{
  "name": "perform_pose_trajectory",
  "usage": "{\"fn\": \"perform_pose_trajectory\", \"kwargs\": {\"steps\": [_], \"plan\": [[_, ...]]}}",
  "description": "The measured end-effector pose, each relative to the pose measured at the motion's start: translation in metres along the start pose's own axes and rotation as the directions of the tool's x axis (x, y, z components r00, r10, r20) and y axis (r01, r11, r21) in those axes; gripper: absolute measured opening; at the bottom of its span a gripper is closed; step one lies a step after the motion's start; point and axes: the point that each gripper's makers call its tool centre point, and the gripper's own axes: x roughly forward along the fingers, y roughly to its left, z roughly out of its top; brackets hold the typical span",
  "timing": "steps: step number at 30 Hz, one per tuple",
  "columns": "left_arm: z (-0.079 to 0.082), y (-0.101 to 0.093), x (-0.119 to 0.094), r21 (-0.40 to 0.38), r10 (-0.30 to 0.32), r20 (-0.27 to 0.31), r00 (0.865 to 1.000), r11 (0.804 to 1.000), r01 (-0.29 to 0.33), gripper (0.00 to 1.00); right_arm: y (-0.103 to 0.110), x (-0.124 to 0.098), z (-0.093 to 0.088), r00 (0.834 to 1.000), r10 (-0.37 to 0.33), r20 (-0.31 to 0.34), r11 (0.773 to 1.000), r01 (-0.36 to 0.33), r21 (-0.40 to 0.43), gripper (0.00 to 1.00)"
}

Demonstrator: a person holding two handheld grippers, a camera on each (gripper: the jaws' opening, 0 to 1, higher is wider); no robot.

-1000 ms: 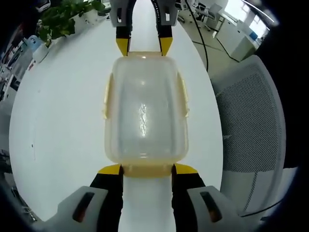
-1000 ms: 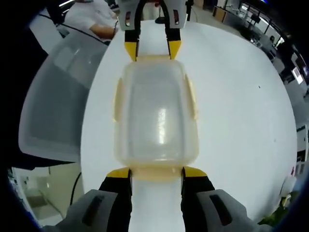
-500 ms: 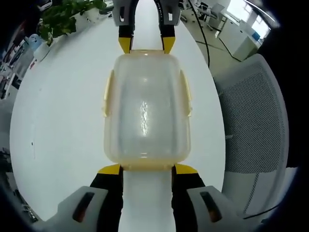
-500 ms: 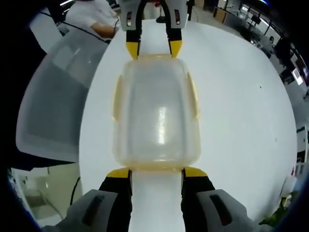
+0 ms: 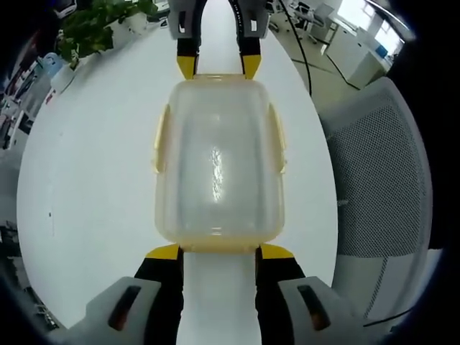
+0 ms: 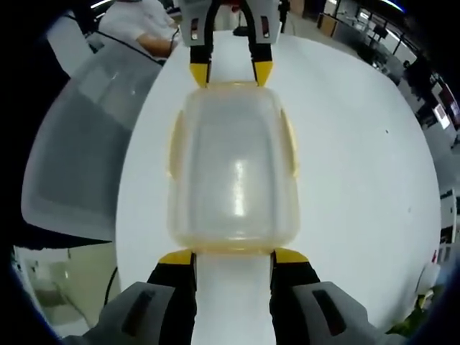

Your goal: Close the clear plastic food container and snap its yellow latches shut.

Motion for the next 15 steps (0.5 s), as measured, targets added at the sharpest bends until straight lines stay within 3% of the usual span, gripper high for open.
{"fn": "perform_pose_trajectory", "kwargs": {"steps": [4, 8, 15], "plan": [[-0.0009, -0.0013, -0.0004, -0.016, -0.002, 0.008, 1.0, 1.0, 0.003, 0.38, -0.0006, -0.0006, -0.0005, 0.999, -0.018, 0.029, 1.0, 0.019, -0.012, 0.39], [-0.0034, -0.0019, 0.0005, 0.022, 0.013, 0.015, 1.0, 1.0, -0.014, 0.4, -0.0007, -0.0015, -0.0001, 0.999, -0.035, 0.032, 0.999, 0.035, -0.02, 0.4], [-0.0096, -0.0021, 0.0091, 0.064, 0.059, -0.02, 0.998, 0.996, -0.058, 0.42, 0.0067, -0.0018, -0.0059, 0.998, 0.001, 0.064, 0.999, -0.003, 0.034, 0.41]]}}
